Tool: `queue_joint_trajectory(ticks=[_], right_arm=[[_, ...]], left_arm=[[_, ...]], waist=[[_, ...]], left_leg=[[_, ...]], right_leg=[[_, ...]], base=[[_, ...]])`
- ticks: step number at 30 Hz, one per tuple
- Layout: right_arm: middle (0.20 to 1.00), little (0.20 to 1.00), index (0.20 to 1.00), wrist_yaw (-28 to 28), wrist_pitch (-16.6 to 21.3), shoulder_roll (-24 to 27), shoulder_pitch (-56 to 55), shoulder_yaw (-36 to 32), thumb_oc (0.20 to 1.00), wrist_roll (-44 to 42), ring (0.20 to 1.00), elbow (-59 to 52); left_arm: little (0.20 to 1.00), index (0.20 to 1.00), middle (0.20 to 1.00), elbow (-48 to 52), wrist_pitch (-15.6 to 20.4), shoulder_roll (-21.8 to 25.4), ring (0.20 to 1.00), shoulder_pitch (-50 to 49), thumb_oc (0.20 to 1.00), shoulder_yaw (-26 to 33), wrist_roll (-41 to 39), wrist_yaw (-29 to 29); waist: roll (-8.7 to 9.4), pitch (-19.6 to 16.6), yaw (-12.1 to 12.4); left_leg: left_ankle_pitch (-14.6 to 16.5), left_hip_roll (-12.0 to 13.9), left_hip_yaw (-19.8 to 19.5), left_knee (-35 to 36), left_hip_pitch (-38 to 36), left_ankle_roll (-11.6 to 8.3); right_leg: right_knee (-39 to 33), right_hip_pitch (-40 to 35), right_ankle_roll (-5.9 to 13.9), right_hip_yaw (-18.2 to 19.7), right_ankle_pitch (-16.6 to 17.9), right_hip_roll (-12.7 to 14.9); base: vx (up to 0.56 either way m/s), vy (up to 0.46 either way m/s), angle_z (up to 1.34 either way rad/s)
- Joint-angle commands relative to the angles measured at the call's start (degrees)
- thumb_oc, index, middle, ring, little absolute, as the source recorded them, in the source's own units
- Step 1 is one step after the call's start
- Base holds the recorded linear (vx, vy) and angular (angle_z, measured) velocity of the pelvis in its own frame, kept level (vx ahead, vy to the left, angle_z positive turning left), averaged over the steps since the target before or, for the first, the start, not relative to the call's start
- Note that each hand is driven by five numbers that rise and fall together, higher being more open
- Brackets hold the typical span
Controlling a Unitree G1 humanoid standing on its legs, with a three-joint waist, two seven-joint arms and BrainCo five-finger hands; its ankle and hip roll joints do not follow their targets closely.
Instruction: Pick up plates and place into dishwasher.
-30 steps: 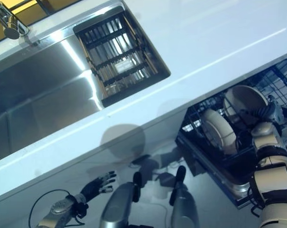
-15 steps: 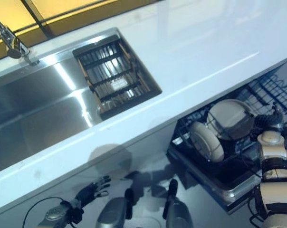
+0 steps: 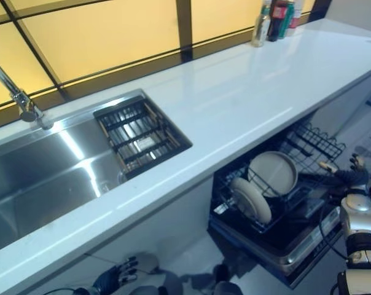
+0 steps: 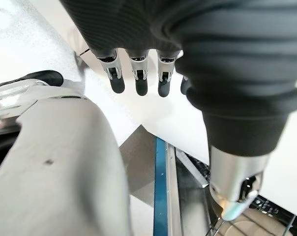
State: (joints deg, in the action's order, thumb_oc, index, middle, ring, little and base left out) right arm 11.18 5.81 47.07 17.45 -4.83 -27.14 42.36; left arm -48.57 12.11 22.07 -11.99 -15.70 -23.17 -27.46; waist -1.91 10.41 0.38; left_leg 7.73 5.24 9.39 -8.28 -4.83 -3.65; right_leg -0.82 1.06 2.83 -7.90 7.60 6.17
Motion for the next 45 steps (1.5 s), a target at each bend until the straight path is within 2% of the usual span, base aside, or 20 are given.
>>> queue_joint_trajectory(ticks=[1,5,8,12,18,22,25,35,39,45], right_arm=[[1.000,1.000,1.000,-0.3,4.9,-1.7,1.0,-4.8,1.000,-11.2,1.000,-3.2],[1.000,1.000,1.000,-2.7,3.4,-6.5,-0.8,-7.7,1.000,-18.3,1.000,-2.7],[1.000,1.000,1.000,-1.0,3.6,-8.3,0.2,-8.0,1.000,-22.7,1.000,0.5],[1.000,1.000,1.000,-0.8,3.3,-10.7,1.3,-9.9,1.000,-30.4,1.000,4.6],[1.000,1.000,1.000,2.3,4.5,-11.6,5.5,-7.2,1.000,-29.3,1.000,10.7],[1.000,1.000,1.000,1.1,4.6,-11.7,7.0,-6.7,1.000,-30.5,1.000,14.1],[1.000,1.000,1.000,2.4,4.8,-12.6,7.8,-5.9,1.000,-30.5,1.000,15.0],[1.000,1.000,1.000,5.6,7.8,-15.3,6.2,-5.2,1.000,-29.2,1.000,16.5],[1.000,1.000,1.000,4.9,7.2,-17.1,4.5,-4.5,1.000,-28.6,1.000,14.3],[1.000,1.000,1.000,-0.2,5.4,-19.0,4.2,-3.1,1.000,-31.1,1.000,15.3]], left_arm=[[1.000,1.000,1.000,0.4,2.3,-0.4,1.000,-1.2,1.000,1.6,1.2,0.2],[1.000,1.000,1.000,1.6,3.0,-0.8,1.000,-0.2,1.000,0.5,2.0,0.8],[1.000,1.000,1.000,2.6,4.2,-0.4,1.000,0.9,1.000,-1.2,1.0,1.7],[1.000,1.000,1.000,4.4,3.6,-0.2,1.000,0.5,1.000,-1.7,-0.5,2.2],[1.000,1.000,1.000,5.9,4.4,0.8,1.000,1.0,1.000,-4.0,-1.4,2.4],[1.000,1.000,1.000,6.7,4.9,0.7,1.000,1.0,1.000,-5.0,-3.2,2.3],[1.000,1.000,1.000,7.8,4.5,0.7,1.000,1.3,1.000,-6.0,-4.3,2.2],[1.000,1.000,1.000,7.8,4.9,-0.5,1.000,0.2,1.000,-8.3,-4.8,2.3],[1.000,1.000,1.000,8.1,5.0,-0.9,1.000,-0.1,1.000,-8.8,-5.1,2.9],[1.000,1.000,1.000,8.1,6.4,-1.8,1.000,-0.2,1.000,-10.4,-5.9,2.9]], waist=[[1.62,-1.4,-0.3],[1.69,-0.9,-0.2],[1.29,0.0,0.1],[0.20,0.7,0.7],[-2.09,3.1,1.5],[-3.55,4.0,1.5],[-4.79,4.9,1.2],[-6.41,5.0,0.4],[-6.60,4.9,-0.2],[-8.07,5.7,-0.3]], left_leg=[[-4.2,2.6,-1.3,-0.7,6.2,-0.38],[-3.9,2.4,-1.6,-1.2,6.7,-0.17],[-4.3,2.6,-1.8,-1.8,8.0,-0.29],[-4.6,2.7,-2.8,-2.7,9.5,-0.56],[-5.4,2.9,-4.4,-4.7,12.8,-1.16],[-5.8,2.8,-4.7,-5.6,14.2,-1.46],[-6.0,2.6,-4.8,-6.6,15.1,-1.57],[-6.4,2.7,-3.9,-6.9,14.8,-2.01],[-6.3,2.6,-3.5,-7.3,14.8,-2.09],[-6.7,2.4,-3.5,-7.9,15.4,-2.22]], right_leg=[[6.1,-3.1,4.23,0.0,-9.5,3.7],[6.6,-2.4,4.17,0.1,-9.6,3.6],[7.2,-1.3,4.07,-0.1,-9.4,3.5],[8.2,-0.7,3.77,-0.4,-9.8,3.5],[9.9,0.9,3.16,-1.3,-10.2,4.0],[11.0,1.8,2.91,-1.4,-10.4,4.4],[12.5,3.1,2.80,-1.4,-10.5,4.9],[12.7,2.7,2.65,-1.2,-10.6,5.3],[12.6,2.7,2.70,-0.9,-10.5,5.4],[13.7,3.1,2.67,-0.6,-10.8,6.0]], base=[[0.04,-0.010,0.00],[0.00,-0.025,0.00],[-0.05,-0.043,-0.03],[0.01,-0.010,0.03],[-0.05,0.002,0.04],[-0.03,0.044,0.08],[-0.05,0.066,0.06],[0.01,0.038,0.00],[0.01,0.013,-0.02],[0.01,0.049,0.00]])
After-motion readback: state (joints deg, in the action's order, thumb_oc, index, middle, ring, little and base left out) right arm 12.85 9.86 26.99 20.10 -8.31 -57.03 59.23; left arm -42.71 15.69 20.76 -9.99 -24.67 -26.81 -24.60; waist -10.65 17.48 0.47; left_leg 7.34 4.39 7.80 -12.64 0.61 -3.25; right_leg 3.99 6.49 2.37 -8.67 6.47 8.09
